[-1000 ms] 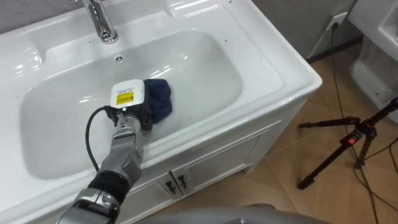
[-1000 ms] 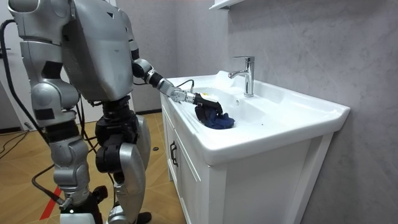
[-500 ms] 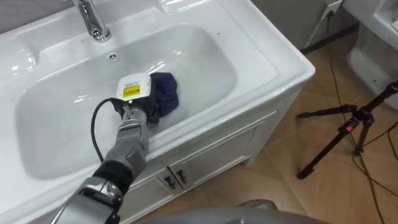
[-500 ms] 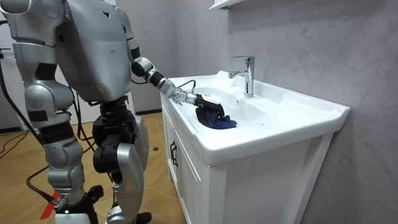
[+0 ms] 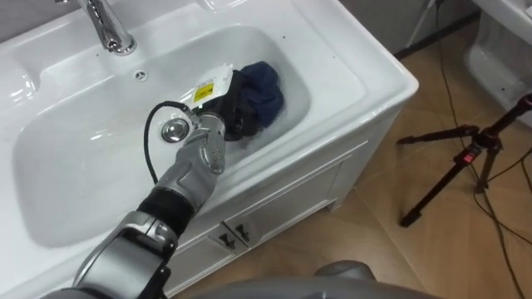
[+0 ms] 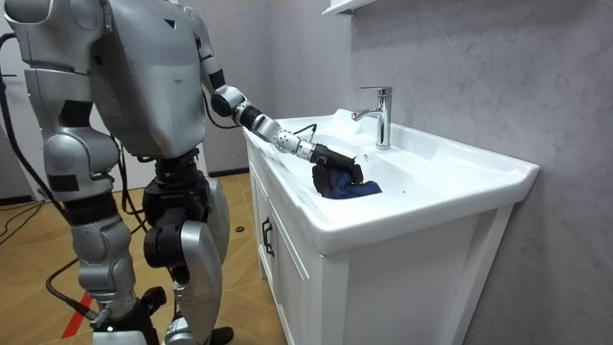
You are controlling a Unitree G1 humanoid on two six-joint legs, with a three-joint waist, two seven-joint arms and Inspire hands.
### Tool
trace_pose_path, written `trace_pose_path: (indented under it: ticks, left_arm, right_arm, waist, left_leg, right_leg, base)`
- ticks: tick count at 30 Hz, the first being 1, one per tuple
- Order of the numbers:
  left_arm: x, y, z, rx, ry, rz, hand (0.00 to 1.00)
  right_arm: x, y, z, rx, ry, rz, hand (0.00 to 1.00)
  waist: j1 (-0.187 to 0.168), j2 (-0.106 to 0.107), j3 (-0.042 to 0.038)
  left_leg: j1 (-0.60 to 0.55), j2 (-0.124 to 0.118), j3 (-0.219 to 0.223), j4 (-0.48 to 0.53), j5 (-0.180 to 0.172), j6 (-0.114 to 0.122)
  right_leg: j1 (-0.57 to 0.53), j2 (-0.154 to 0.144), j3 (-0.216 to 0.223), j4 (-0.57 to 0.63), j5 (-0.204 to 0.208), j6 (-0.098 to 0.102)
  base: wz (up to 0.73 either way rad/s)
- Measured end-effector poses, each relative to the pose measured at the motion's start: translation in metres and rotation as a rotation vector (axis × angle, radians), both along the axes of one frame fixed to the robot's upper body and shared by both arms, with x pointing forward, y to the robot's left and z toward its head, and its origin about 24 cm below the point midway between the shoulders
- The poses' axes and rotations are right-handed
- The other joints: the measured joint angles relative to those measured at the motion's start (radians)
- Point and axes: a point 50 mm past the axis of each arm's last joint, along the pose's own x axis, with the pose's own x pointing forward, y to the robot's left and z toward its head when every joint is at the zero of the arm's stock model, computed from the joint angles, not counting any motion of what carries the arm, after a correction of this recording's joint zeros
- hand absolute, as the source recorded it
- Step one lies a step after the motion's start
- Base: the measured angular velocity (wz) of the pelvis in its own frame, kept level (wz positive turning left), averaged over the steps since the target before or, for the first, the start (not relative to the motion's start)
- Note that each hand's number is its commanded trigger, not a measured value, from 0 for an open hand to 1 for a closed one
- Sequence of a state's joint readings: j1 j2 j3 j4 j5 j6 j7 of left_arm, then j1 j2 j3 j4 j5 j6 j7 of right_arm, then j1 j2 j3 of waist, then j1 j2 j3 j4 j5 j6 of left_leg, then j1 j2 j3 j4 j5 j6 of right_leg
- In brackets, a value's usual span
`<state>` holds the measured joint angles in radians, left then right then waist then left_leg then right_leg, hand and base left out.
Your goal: Wipe basin
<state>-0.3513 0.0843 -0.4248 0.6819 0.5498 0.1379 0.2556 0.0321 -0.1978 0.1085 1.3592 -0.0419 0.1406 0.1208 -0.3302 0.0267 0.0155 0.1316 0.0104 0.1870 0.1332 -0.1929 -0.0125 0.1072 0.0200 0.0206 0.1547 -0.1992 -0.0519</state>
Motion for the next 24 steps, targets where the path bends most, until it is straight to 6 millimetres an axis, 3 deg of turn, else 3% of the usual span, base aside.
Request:
trace_pose_path:
  ticks: [13, 17, 20, 24]
  left_arm:
    - [0.005, 0.01, 0.007, -0.061, -0.04, 0.03, 1.0]
    - [0.004, 0.013, 0.005, -0.048, -0.04, 0.038, 1.0]
    - [-0.005, 0.018, -0.004, -0.05, -0.01, 0.058, 1.0]
    - [-0.032, 0.036, -0.033, 0.019, 0.09, 0.088, 1.0]
  right_arm:
    - [-0.022, 0.001, -0.001, 0.014, 0.05, -0.001, 0.0]
    - [-0.021, 0.005, -0.002, 0.016, 0.047, -0.006, 0.0]
    - [-0.019, 0.004, -0.002, 0.0, 0.038, -0.01, 0.0]
    - [-0.023, 0.004, -0.002, -0.002, 0.047, -0.023, 0.0]
  waist:
    - [0.009, 0.003, 0.0018]
    - [0.023, -0.001, 0.0065]
    - [0.035, -0.001, 0.0064]
    - [0.066, -0.008, 0.0036]
  left_leg:
    - [0.02, 0.002, -0.003, 0.002, 0.0, 0.0]
    - [0.028, 0.003, -0.004, 0.002, 0.0, 0.0]
    - [0.032, 0.002, -0.004, 0.002, 0.0, 0.0]
    - [0.048, -0.001, -0.005, 0.0, 0.0, 0.0]
  right_leg:
    - [0.015, 0.001, 0.004, 0.002, 0.001, -0.002]
    - [0.02, 0.003, 0.008, 0.012, 0.001, -0.002]
    - [0.022, 0.003, 0.01, 0.012, 0.0, -0.002]
    - [0.032, 0.009, 0.023, 0.012, -0.001, -0.004]
  base:
    - [-0.02]
    - [-0.02]
    - [0.0]
    - [-0.09]
